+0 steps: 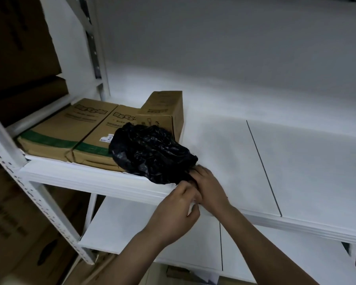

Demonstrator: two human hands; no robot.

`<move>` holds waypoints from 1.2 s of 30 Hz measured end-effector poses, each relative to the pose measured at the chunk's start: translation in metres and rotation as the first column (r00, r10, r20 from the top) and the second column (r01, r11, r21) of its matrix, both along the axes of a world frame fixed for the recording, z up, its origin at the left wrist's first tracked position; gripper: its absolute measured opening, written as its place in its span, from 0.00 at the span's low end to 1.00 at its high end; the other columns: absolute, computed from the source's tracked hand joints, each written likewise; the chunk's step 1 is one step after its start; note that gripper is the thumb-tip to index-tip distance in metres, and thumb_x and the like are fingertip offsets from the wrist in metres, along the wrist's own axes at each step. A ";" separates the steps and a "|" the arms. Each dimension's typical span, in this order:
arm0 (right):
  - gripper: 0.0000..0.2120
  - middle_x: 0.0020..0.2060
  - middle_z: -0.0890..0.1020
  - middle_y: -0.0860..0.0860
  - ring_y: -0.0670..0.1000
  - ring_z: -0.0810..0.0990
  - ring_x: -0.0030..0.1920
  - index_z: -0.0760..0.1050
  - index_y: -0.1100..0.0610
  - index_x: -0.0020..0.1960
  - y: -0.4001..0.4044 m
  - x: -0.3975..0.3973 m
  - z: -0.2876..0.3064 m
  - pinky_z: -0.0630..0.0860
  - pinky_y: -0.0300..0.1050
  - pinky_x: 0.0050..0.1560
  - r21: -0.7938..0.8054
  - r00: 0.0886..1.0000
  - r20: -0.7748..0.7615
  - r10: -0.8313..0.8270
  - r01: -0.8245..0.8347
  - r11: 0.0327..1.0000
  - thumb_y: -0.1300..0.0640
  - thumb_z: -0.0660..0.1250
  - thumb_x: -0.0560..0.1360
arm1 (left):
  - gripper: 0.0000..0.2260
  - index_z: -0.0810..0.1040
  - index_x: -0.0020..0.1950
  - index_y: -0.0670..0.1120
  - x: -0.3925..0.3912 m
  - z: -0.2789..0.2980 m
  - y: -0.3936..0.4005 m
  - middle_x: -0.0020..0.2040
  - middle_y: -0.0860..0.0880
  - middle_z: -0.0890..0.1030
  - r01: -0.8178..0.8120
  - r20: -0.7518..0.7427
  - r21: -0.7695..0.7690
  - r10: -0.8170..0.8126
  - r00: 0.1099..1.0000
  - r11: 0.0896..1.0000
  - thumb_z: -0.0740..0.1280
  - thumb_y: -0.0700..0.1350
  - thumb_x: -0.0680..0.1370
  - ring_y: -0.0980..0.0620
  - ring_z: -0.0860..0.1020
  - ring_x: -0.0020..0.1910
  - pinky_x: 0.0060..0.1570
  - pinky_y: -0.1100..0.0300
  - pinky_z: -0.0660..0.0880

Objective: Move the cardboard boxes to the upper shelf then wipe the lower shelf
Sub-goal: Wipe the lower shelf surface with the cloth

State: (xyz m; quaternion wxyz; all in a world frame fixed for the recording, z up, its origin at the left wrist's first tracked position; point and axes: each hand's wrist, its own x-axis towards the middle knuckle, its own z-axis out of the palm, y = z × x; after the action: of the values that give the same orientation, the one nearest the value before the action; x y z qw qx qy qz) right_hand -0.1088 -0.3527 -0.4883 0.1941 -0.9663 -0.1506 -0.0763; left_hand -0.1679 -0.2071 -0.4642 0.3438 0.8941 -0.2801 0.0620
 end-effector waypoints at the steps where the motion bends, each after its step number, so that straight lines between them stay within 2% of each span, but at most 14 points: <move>1: 0.20 0.66 0.74 0.51 0.53 0.68 0.68 0.73 0.55 0.68 -0.004 -0.007 0.000 0.64 0.41 0.68 0.041 1.000 0.006 0.016 -0.016 0.999 0.57 0.65 0.77 | 0.05 0.75 0.52 0.49 0.001 -0.001 0.001 0.53 0.57 0.71 -0.015 0.014 -0.002 0.015 1.000 1.000 0.61 0.45 0.78 0.59 0.72 0.41 0.42 0.66 0.70; 3: 0.19 0.65 0.76 0.49 0.52 0.70 0.66 0.75 0.53 0.67 -0.013 -0.012 -0.001 0.66 0.40 0.65 0.028 1.000 0.028 -0.007 0.006 1.000 0.59 0.65 0.76 | 0.05 0.75 0.48 0.48 0.004 -0.004 0.003 0.48 0.56 0.72 -0.063 0.019 0.014 0.063 0.998 0.998 0.60 0.46 0.78 0.58 0.72 0.41 0.41 0.63 0.71; 6: 0.18 0.63 0.76 0.51 0.53 0.72 0.63 0.74 0.54 0.66 -0.007 0.000 0.001 0.69 0.44 0.61 -0.008 0.990 0.040 -0.134 0.134 0.991 0.59 0.63 0.76 | 0.07 0.74 0.46 0.47 0.010 -0.012 0.007 0.42 0.55 0.70 -0.153 0.018 0.086 0.152 0.988 0.984 0.59 0.47 0.79 0.57 0.70 0.39 0.39 0.63 0.70; 8: 0.18 0.63 0.76 0.54 0.56 0.73 0.62 0.74 0.59 0.66 0.004 0.006 0.002 0.70 0.46 0.60 -0.009 0.982 0.056 -0.181 0.182 0.983 0.61 0.61 0.77 | 0.08 0.74 0.46 0.46 0.010 -0.016 0.010 0.43 0.53 0.73 -0.196 0.015 0.136 0.196 0.981 0.971 0.58 0.47 0.79 0.56 0.70 0.39 0.36 0.64 0.67; 11: 0.16 0.60 0.78 0.57 0.59 0.75 0.59 0.76 0.62 0.62 0.016 0.004 -0.002 0.70 0.49 0.61 0.002 0.979 0.111 -0.171 0.172 0.985 0.65 0.60 0.77 | 0.08 0.75 0.48 0.48 0.009 -0.019 0.017 0.46 0.52 0.75 -0.254 0.045 0.162 0.250 0.967 0.954 0.58 0.48 0.78 0.55 0.74 0.43 0.39 0.64 0.70; 14: 0.17 0.63 0.77 0.54 0.56 0.72 0.63 0.74 0.58 0.66 0.021 -0.009 -0.008 0.69 0.48 0.65 -0.007 0.982 0.120 -0.144 0.145 0.989 0.61 0.59 0.79 | 0.10 0.74 0.56 0.49 0.010 -0.023 0.024 0.52 0.52 0.74 -0.309 0.108 0.204 0.292 0.950 0.929 0.59 0.49 0.78 0.53 0.73 0.51 0.46 0.62 0.72; 16: 0.18 0.66 0.74 0.51 0.55 0.70 0.66 0.72 0.55 0.68 0.022 -0.023 -0.011 0.67 0.47 0.68 -0.008 0.985 0.125 -0.115 0.117 0.993 0.60 0.60 0.79 | 0.14 0.74 0.60 0.49 0.009 -0.024 0.028 0.54 0.50 0.74 -0.343 0.157 0.249 0.312 0.937 0.906 0.63 0.49 0.76 0.50 0.73 0.52 0.48 0.60 0.72; 19: 0.19 0.66 0.75 0.50 0.55 0.71 0.67 0.73 0.54 0.68 0.016 -0.040 -0.011 0.67 0.47 0.67 -0.026 0.986 0.155 -0.066 0.071 0.997 0.61 0.62 0.78 | 0.19 0.79 0.56 0.44 0.005 -0.025 0.031 0.51 0.46 0.79 -0.339 0.222 0.273 0.284 0.933 0.900 0.74 0.45 0.67 0.46 0.79 0.48 0.45 0.54 0.77; 21: 0.19 0.66 0.76 0.52 0.56 0.73 0.65 0.73 0.54 0.68 0.010 -0.039 -0.010 0.68 0.48 0.66 -0.048 0.981 0.167 -0.101 0.111 0.993 0.62 0.63 0.77 | 0.22 0.81 0.56 0.43 0.002 -0.029 0.031 0.51 0.46 0.81 -0.324 0.247 0.297 0.256 0.935 0.898 0.76 0.46 0.64 0.45 0.81 0.49 0.46 0.53 0.79; 24: 0.21 0.71 0.70 0.53 0.58 0.65 0.72 0.69 0.55 0.72 0.018 -0.032 -0.010 0.61 0.49 0.73 -0.011 0.966 0.098 -0.238 0.240 0.971 0.61 0.58 0.80 | 0.23 0.81 0.57 0.42 -0.001 -0.032 0.033 0.53 0.45 0.81 -0.333 0.229 0.296 0.272 0.935 0.895 0.77 0.46 0.64 0.45 0.81 0.52 0.51 0.52 0.78; 26: 0.21 0.72 0.68 0.54 0.59 0.62 0.73 0.68 0.56 0.72 0.033 -0.036 -0.013 0.58 0.50 0.74 -0.022 0.957 0.116 -0.265 0.269 0.963 0.62 0.58 0.79 | 0.21 0.80 0.55 0.41 -0.003 -0.034 0.035 0.52 0.44 0.81 -0.346 0.216 0.275 0.293 0.931 0.897 0.76 0.44 0.64 0.44 0.80 0.51 0.52 0.52 0.78; 29: 0.20 0.70 0.71 0.53 0.58 0.66 0.72 0.70 0.55 0.70 0.048 -0.047 -0.016 0.61 0.52 0.73 -0.037 0.964 0.156 -0.216 0.224 0.974 0.61 0.60 0.78 | 0.18 0.78 0.52 0.40 -0.005 -0.038 0.036 0.49 0.44 0.78 -0.365 0.188 0.195 0.331 0.925 0.910 0.75 0.41 0.64 0.44 0.79 0.47 0.49 0.54 0.78; 32: 0.23 0.64 0.77 0.53 0.58 0.73 0.66 0.75 0.54 0.67 0.046 -0.060 -0.016 0.69 0.53 0.68 -0.051 0.967 0.204 -0.152 0.166 0.985 0.65 0.68 0.72 | 0.18 0.76 0.51 0.39 -0.007 -0.040 0.034 0.49 0.43 0.77 -0.378 0.171 0.152 0.352 0.920 0.913 0.74 0.39 0.64 0.44 0.78 0.47 0.48 0.54 0.77; 36: 0.28 0.60 0.80 0.54 0.58 0.79 0.60 0.79 0.56 0.63 0.025 -0.079 -0.022 0.76 0.53 0.61 -0.225 0.956 0.293 -0.018 0.087 0.971 0.68 0.75 0.64 | 0.18 0.76 0.53 0.40 -0.010 -0.042 0.033 0.51 0.43 0.76 -0.381 0.145 0.152 0.360 0.921 0.912 0.74 0.40 0.65 0.45 0.78 0.50 0.50 0.55 0.77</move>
State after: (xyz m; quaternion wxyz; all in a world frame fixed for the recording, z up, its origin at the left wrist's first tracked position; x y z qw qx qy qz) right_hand -0.1875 -0.3279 -0.5100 0.0522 -0.9646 -0.1594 -0.2035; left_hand -0.1784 -0.1744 -0.5066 0.2282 0.9530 -0.1289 0.1520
